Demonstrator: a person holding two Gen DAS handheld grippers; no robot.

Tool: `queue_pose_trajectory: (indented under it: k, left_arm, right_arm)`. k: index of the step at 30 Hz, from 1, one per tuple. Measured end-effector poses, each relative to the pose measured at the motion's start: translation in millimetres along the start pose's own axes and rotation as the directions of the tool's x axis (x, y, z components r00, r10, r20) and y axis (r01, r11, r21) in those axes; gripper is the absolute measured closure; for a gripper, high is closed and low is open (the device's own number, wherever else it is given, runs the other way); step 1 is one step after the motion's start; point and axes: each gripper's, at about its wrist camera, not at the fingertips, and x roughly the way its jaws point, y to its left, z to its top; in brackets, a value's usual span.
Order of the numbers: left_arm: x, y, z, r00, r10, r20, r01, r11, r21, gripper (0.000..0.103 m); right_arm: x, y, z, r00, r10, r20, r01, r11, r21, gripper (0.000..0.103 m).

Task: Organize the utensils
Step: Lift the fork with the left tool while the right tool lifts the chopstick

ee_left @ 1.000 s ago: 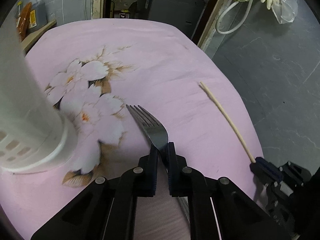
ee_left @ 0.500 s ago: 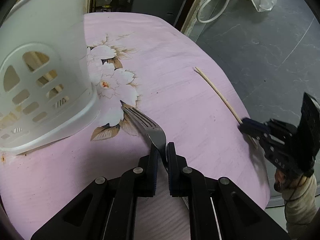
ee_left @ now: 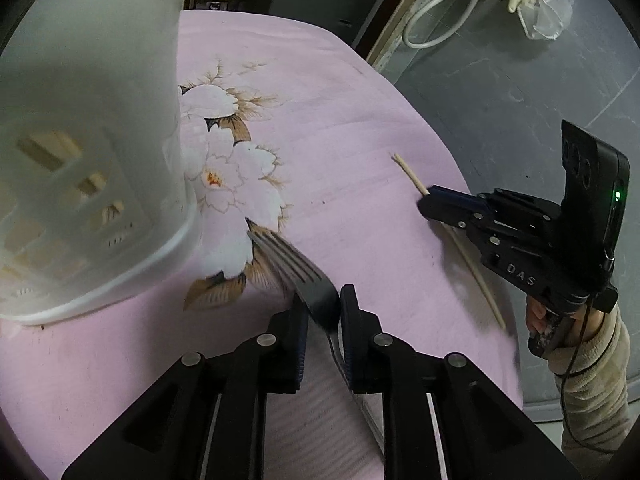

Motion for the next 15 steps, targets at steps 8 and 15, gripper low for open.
queue_pose_trajectory:
  k: [8, 15]
  left_arm:
    - [-1, 5, 3, 1.0, -0.001, -0.003, 0.001, 0.998, -0.063, 0.087]
    - [-5, 2, -8, 1.0, 0.001, 0.029, 0.001, 0.998, -0.067, 0.095]
  right_arm:
    - [14, 9, 19, 0.999, -0.037, -0.027, 0.036, 0.999, -0.025, 0.092]
    - [12, 8, 18, 0.998, -0.058, -0.007, 0.058, 0.998, -0.005, 0.098]
